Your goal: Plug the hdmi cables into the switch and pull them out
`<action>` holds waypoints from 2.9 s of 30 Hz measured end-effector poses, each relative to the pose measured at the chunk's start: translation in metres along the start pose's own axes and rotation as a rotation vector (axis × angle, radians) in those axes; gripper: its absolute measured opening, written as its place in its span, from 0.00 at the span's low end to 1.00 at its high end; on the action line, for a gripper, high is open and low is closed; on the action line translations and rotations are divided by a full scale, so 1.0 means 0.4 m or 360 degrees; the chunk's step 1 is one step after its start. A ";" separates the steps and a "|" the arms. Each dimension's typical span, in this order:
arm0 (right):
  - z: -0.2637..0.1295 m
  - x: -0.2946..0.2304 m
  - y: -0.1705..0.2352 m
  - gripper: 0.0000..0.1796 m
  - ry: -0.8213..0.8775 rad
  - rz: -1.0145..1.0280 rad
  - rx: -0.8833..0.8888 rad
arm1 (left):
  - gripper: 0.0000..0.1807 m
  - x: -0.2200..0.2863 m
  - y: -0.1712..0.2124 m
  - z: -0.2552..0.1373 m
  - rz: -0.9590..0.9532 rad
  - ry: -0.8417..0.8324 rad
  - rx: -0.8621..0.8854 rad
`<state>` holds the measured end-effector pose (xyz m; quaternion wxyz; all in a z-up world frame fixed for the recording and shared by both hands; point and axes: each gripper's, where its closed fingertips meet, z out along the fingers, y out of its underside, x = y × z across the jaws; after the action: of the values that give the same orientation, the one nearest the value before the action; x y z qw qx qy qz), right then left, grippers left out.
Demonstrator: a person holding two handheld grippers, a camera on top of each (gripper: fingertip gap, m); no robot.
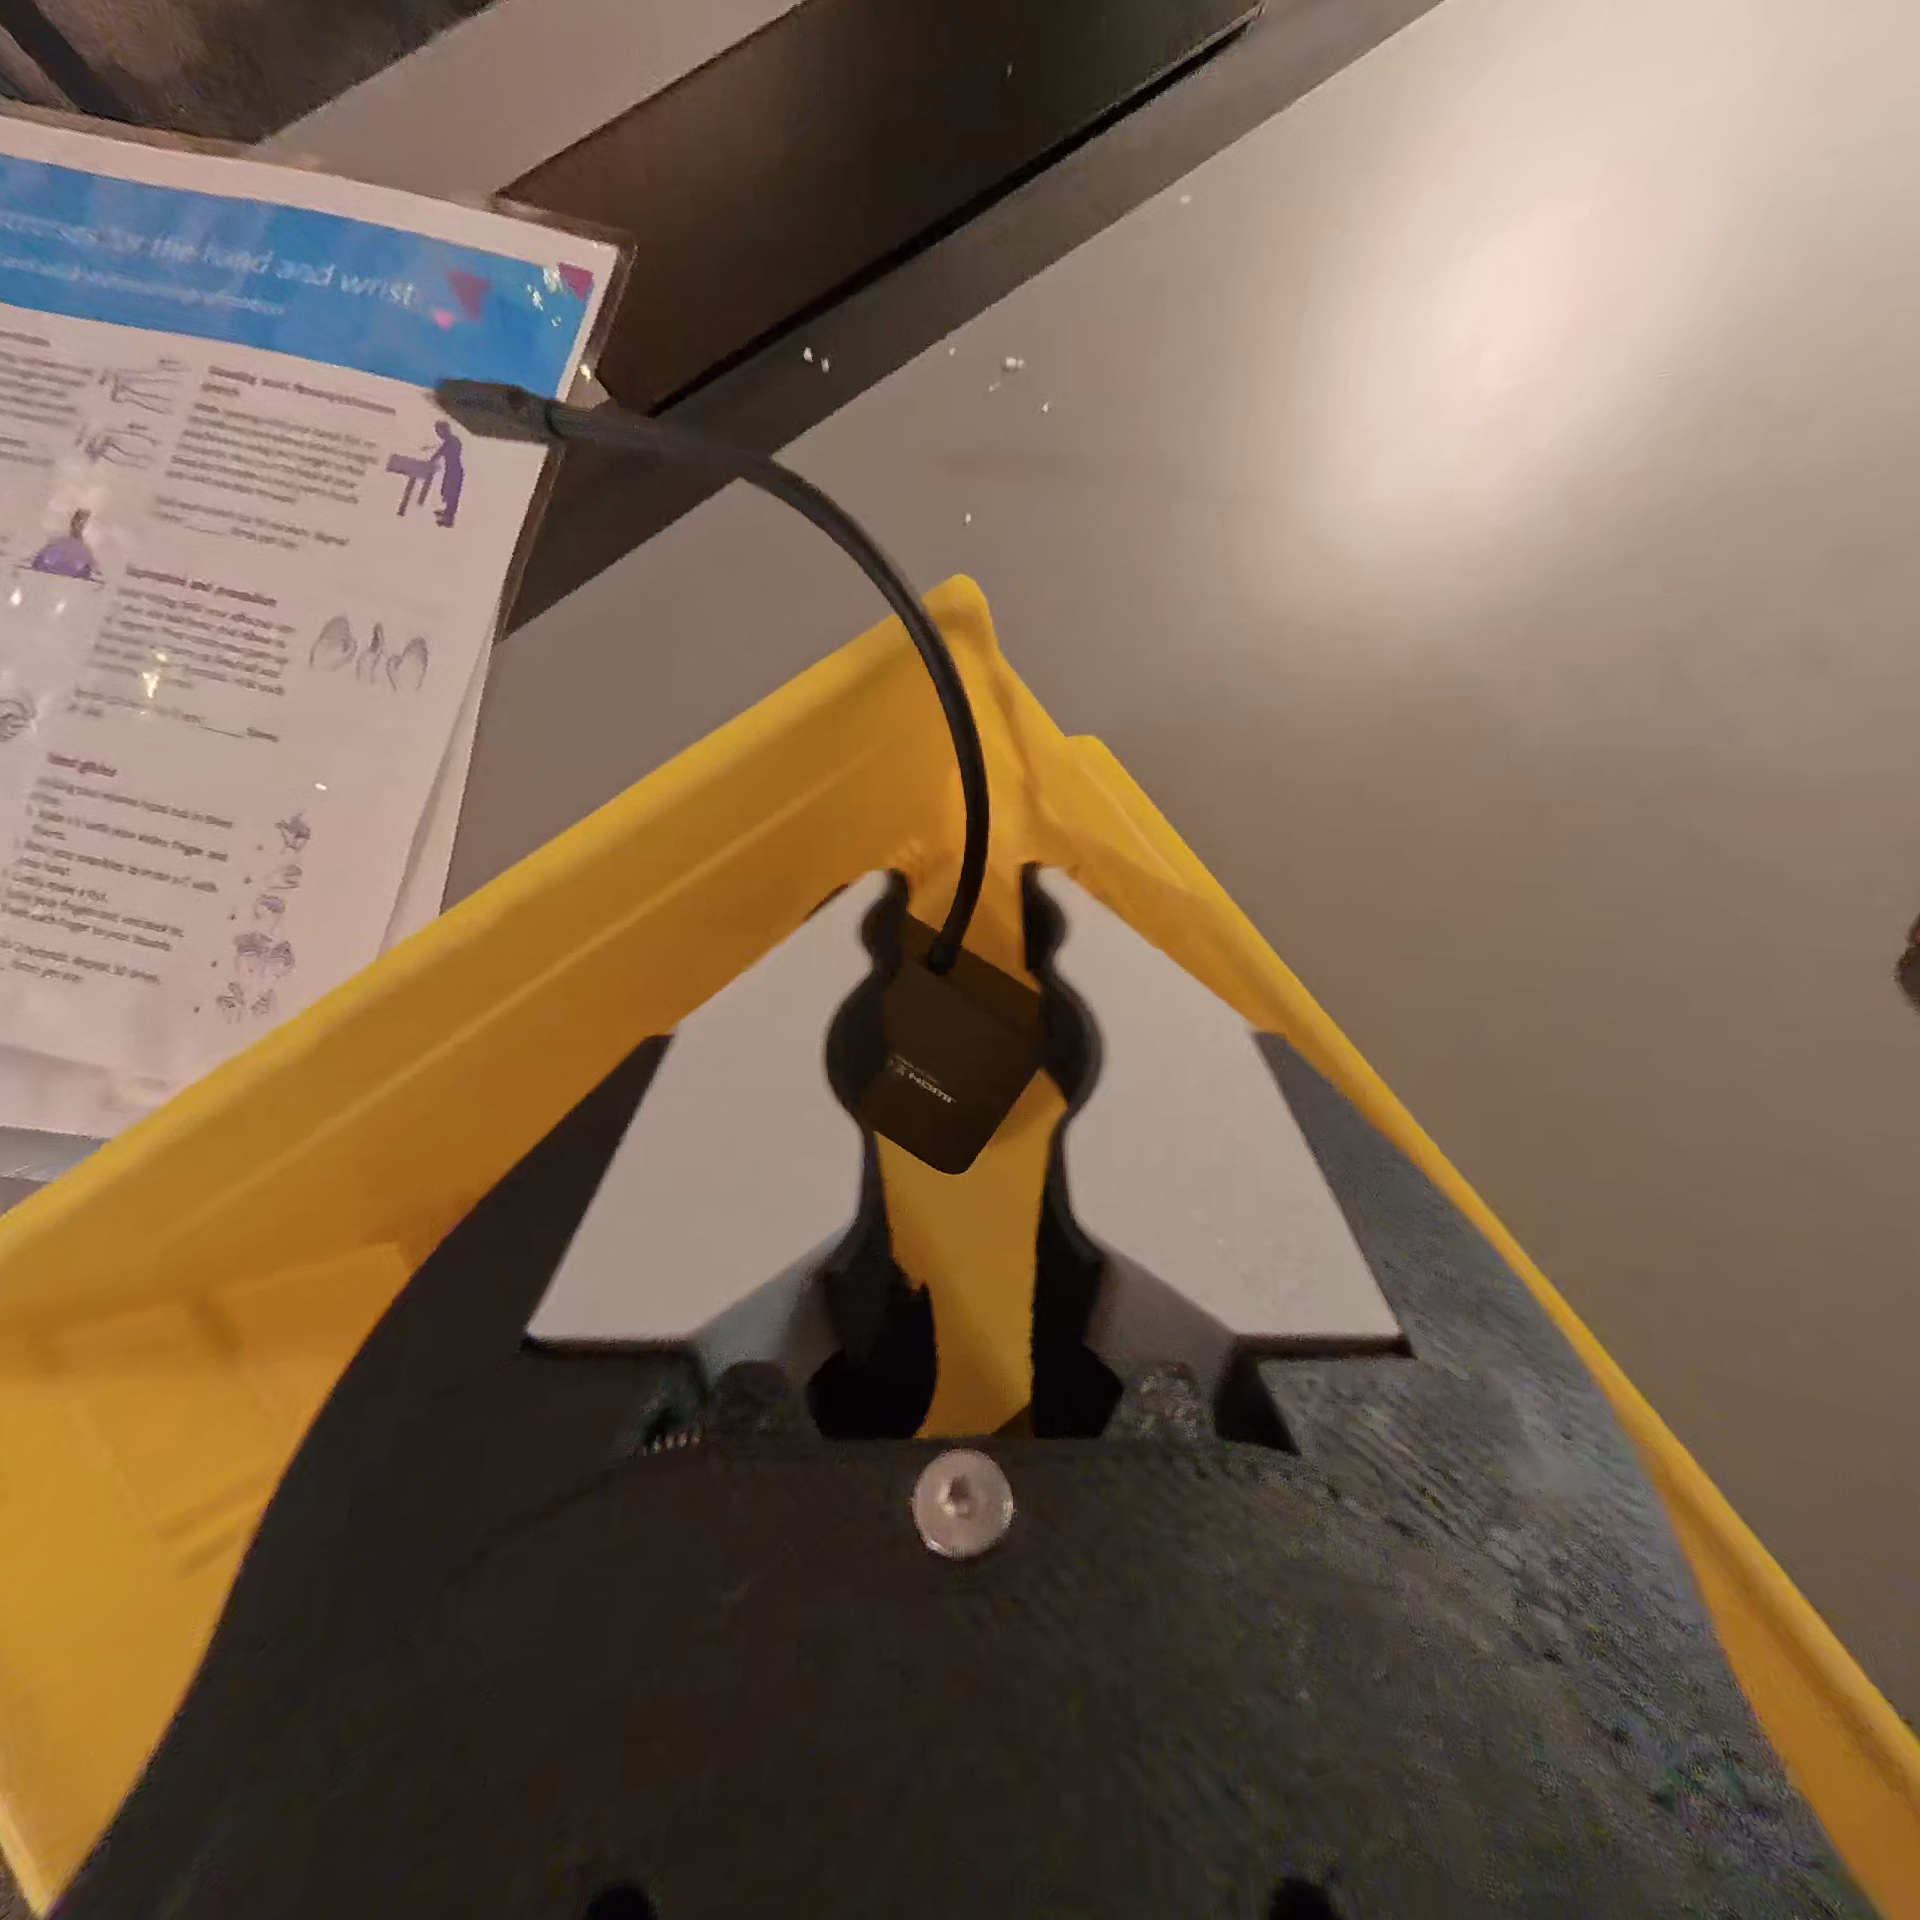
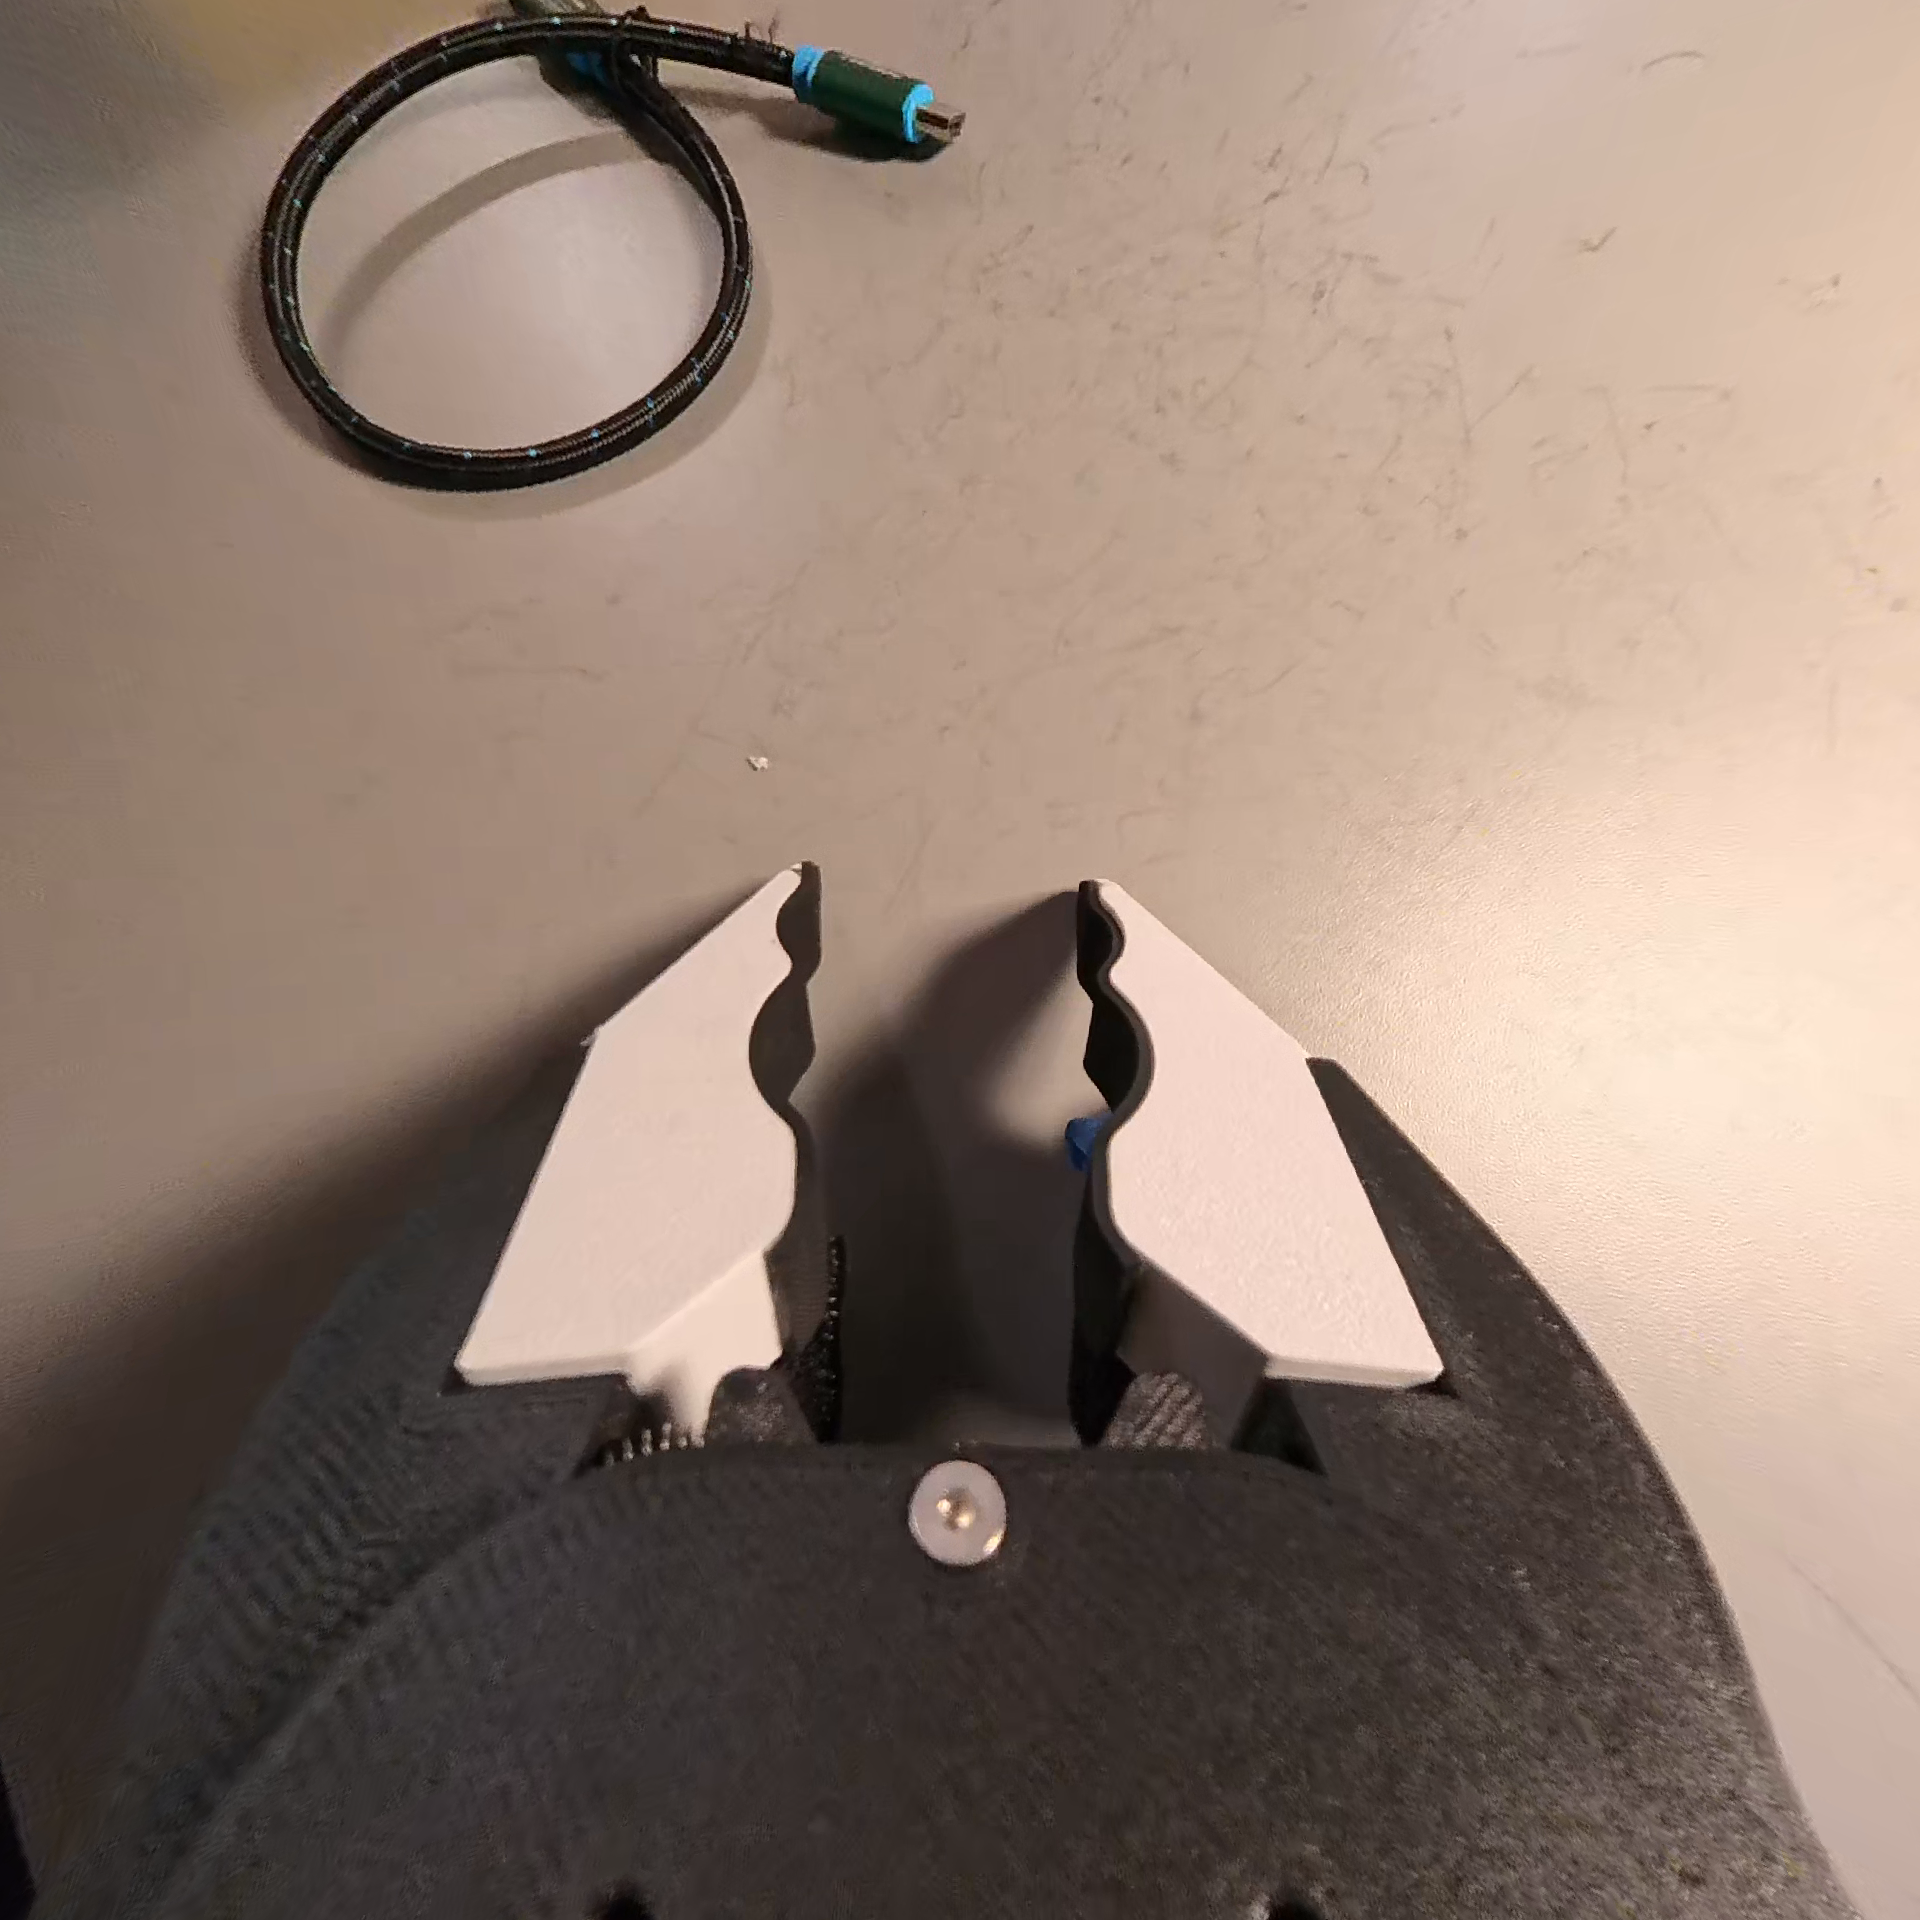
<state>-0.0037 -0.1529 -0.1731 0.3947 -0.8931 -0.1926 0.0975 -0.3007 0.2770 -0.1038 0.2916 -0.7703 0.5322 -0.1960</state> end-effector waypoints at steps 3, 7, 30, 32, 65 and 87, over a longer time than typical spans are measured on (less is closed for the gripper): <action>0.000 -0.002 0.000 0.29 -0.0004 -0.0007 -0.0001 | 0.03 0.004 0.011 0.012 0.0014 0.0001 -0.0014; -0.001 -0.006 0.000 0.30 -0.0027 -0.0015 0.0001 | 0.00 0.010 -0.033 -0.035 -0.0058 -0.0009 0.0191; -0.001 -0.017 0.007 0.31 0.0005 -0.0100 -0.0012 | 0.04 -0.045 -0.075 -0.024 -0.0694 -0.0191 0.0249; -0.001 -0.017 0.007 0.31 -0.0005 -0.0097 -0.0011 | 0.03 -0.039 -0.111 -0.076 -0.0649 -0.0221 0.0375; 0.134 0.019 -0.269 0.57 -0.0245 -0.0304 0.0394 | 0.02 0.976 -0.399 0.124 -0.0230 0.1568 0.0815; 0.020 0.017 -0.293 0.07 -0.0332 -0.0214 0.0735 | 0.14 0.973 -0.329 0.152 -0.0085 0.1664 0.0751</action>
<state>-0.0314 -0.0726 -0.0915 0.5718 -0.7496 -0.2638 0.2040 -0.0317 -0.0371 -0.0664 0.1486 -0.4982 0.5279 -0.6716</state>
